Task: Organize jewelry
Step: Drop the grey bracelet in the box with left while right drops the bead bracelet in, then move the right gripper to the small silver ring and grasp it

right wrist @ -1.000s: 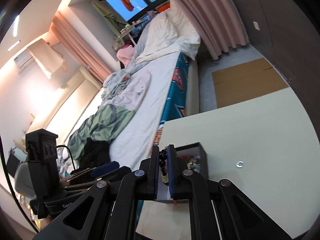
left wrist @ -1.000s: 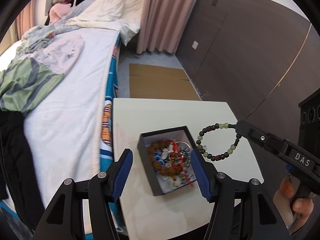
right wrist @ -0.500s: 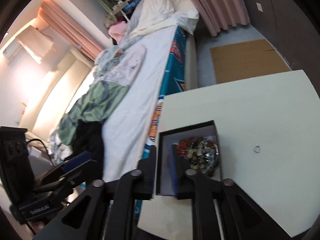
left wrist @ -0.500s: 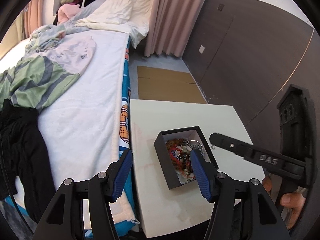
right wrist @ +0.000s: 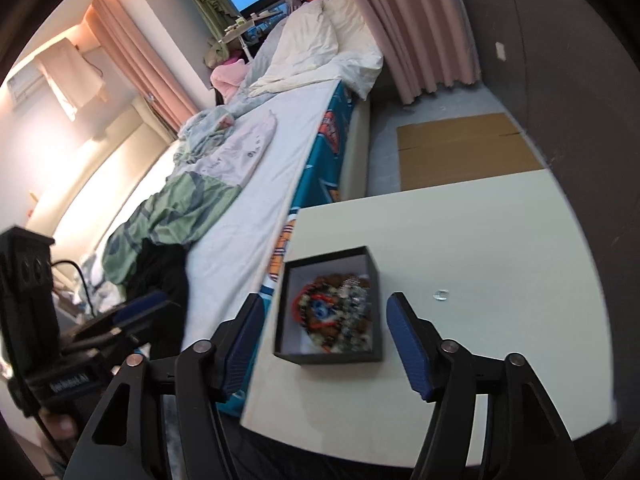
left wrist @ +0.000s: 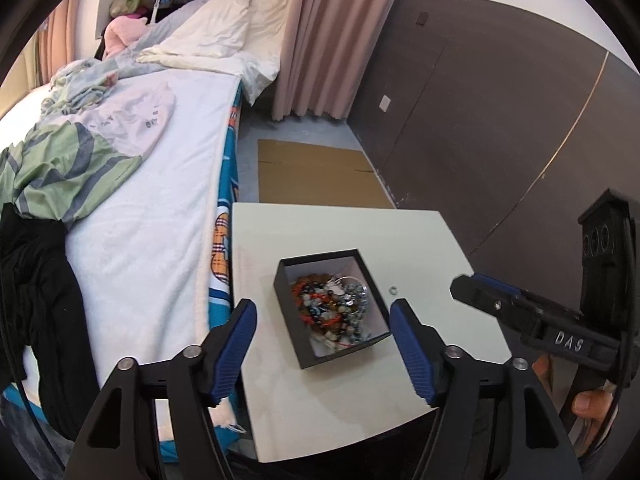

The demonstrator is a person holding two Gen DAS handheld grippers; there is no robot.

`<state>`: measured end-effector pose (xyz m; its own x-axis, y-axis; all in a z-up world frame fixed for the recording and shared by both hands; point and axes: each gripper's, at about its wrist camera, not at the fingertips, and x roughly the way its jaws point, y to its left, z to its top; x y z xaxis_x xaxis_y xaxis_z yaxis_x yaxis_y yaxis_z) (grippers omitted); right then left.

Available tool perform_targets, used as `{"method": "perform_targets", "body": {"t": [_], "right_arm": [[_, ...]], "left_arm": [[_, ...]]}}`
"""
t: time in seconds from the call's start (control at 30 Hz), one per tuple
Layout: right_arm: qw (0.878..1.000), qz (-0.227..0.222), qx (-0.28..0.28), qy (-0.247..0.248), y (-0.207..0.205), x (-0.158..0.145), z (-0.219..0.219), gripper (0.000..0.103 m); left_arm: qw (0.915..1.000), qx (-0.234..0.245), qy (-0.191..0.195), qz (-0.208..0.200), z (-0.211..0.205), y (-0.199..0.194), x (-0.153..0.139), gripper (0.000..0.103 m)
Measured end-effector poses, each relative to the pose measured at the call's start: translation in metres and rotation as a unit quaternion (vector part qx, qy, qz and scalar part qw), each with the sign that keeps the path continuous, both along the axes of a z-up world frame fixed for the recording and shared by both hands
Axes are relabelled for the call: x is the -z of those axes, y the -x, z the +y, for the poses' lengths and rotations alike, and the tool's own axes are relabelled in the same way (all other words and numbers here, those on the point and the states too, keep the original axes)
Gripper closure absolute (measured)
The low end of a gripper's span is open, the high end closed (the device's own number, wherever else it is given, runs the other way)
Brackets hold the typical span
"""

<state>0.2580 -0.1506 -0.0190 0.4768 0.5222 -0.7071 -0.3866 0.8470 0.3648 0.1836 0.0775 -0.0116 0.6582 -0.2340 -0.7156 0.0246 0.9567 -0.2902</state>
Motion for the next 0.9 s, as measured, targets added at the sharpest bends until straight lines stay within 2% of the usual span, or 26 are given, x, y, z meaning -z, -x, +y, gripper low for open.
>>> {"method": "perform_targets", "body": {"t": [0.13,0.2,0.3,0.5,0.6,0.9], "right_arm": [[1.000,-0.002,0.016,0.013,0.012,-0.005,-0.019,0.033],[0.999,-0.008,0.036,0.025,0.020,-0.010,-0.032,0.022],[0.998,-0.014,0.053,0.034,0.030,-0.016,-0.048,0.011],[0.996,-0.016,0.075,0.050,0.039,-0.016,-0.076,0.011],[0.997,-0.015,0.056,0.055,0.037,-0.012,-0.079,0.011],[0.996,-0.058,-0.014,0.065,0.012,0.003,-0.079,0.011]], "left_arm": [[0.9999,0.004,-0.004,-0.014,-0.012,0.009,-0.008,0.020],[0.9996,0.002,-0.008,-0.025,-0.019,0.015,-0.012,0.015],[0.9992,0.001,-0.009,-0.039,-0.027,0.024,-0.018,0.009],[0.9990,0.007,-0.011,-0.043,-0.043,0.038,-0.021,0.009],[0.9990,0.002,-0.019,-0.041,-0.048,0.042,-0.018,0.009],[0.9991,-0.021,-0.031,-0.020,-0.044,0.030,0.004,0.007]]}}
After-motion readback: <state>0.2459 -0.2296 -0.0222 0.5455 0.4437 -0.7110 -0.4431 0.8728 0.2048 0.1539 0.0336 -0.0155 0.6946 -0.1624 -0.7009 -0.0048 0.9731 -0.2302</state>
